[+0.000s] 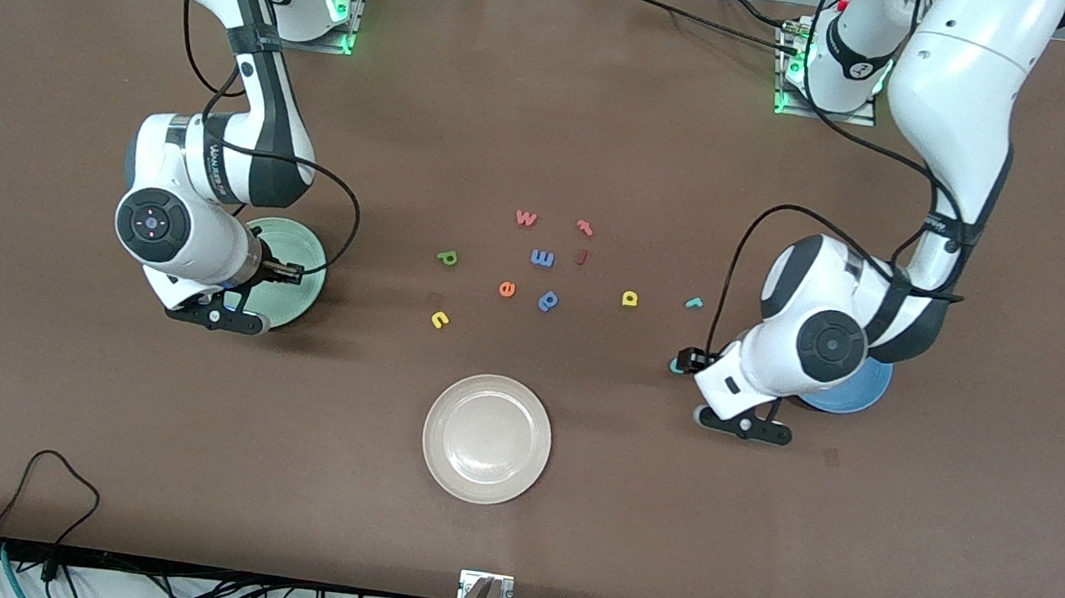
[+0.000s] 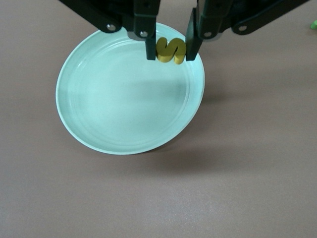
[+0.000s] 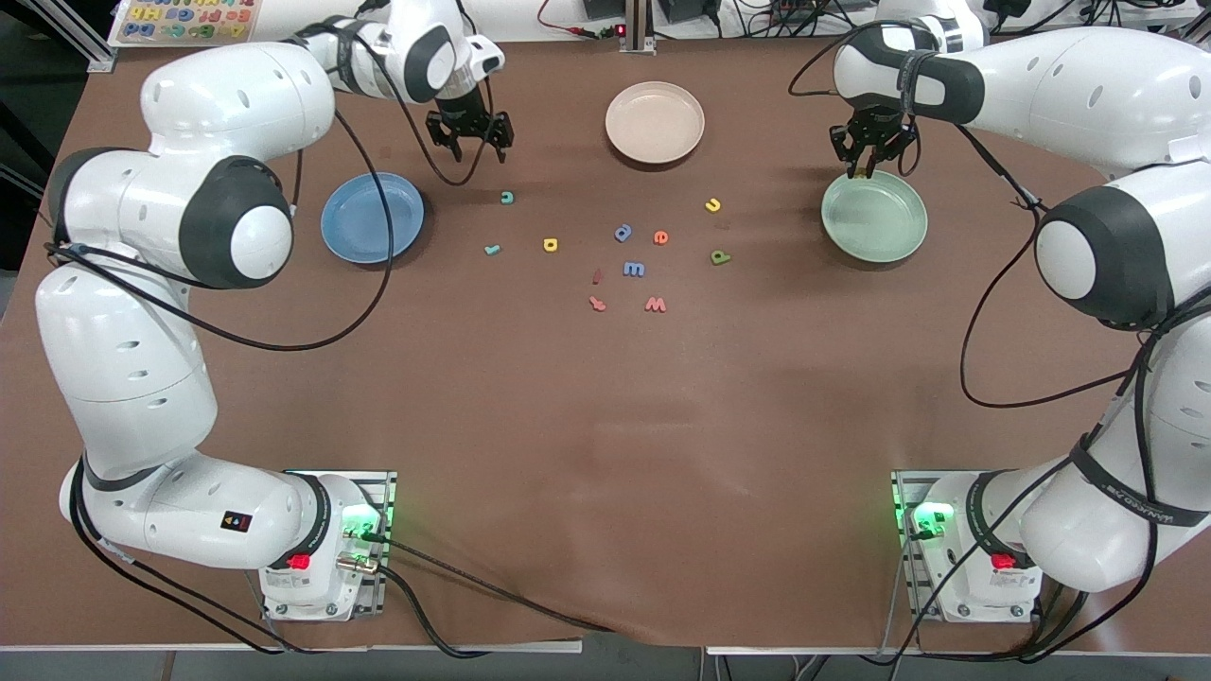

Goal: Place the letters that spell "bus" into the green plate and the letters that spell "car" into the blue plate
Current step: 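Place the yellow s on the green plate while the left gripper nears cyan c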

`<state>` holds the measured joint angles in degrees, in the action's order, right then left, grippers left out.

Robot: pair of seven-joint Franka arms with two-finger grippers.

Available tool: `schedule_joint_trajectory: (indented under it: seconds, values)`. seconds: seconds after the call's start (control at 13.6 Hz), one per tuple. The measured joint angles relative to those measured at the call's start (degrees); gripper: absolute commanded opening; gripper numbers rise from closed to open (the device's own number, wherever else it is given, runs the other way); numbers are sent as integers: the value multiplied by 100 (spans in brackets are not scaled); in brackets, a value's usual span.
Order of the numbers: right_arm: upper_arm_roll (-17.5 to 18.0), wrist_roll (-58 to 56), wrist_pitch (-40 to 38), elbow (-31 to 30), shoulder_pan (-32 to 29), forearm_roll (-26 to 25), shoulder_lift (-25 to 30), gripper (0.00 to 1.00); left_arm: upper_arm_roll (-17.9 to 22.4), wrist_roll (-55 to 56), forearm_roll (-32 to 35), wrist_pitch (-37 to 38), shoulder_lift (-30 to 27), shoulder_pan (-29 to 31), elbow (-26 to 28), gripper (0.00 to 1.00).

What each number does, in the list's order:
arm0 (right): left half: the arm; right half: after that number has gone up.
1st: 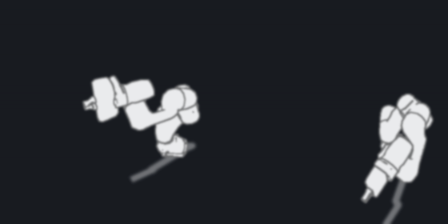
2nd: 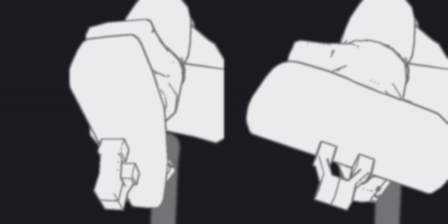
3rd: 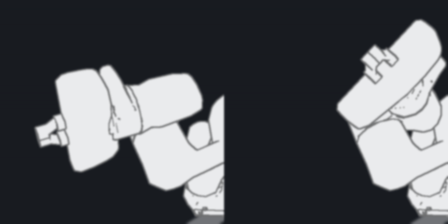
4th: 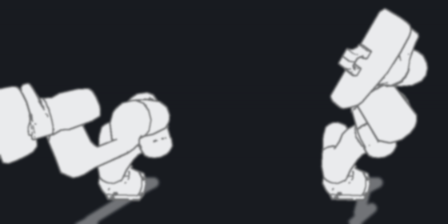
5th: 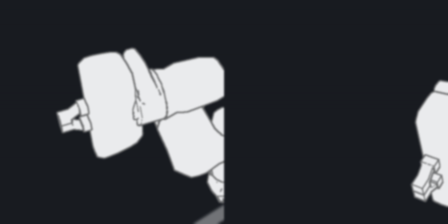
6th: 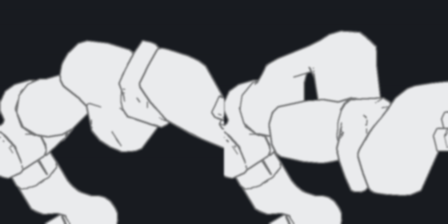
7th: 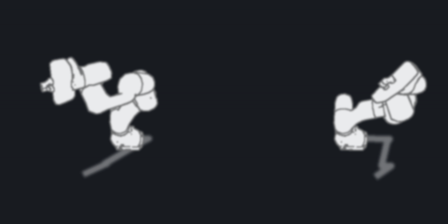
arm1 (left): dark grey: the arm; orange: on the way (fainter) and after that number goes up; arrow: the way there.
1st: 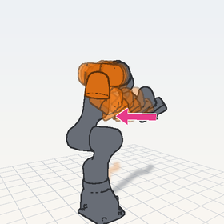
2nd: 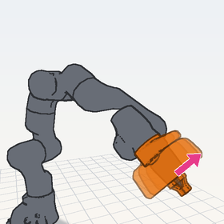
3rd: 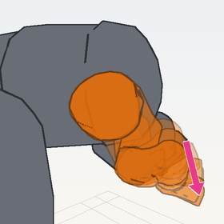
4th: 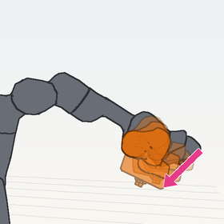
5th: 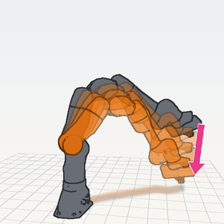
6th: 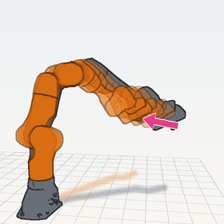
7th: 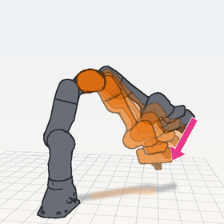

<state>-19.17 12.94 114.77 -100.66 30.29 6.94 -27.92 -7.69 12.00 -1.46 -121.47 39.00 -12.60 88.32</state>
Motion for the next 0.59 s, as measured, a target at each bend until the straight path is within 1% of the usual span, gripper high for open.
schedule_joint_trajectory:
  seconds: [0.29, 0.59]
  values:
    - [-12, -137, 80, -179, -176, 0, -8, 5, -1, 0, 0, -167, 160, -107, 2, 85]
    - [8, -152, 806, -800, -162, 0, -34, 7, 0, 11, 0, -350, 282, -200, 28, 84]
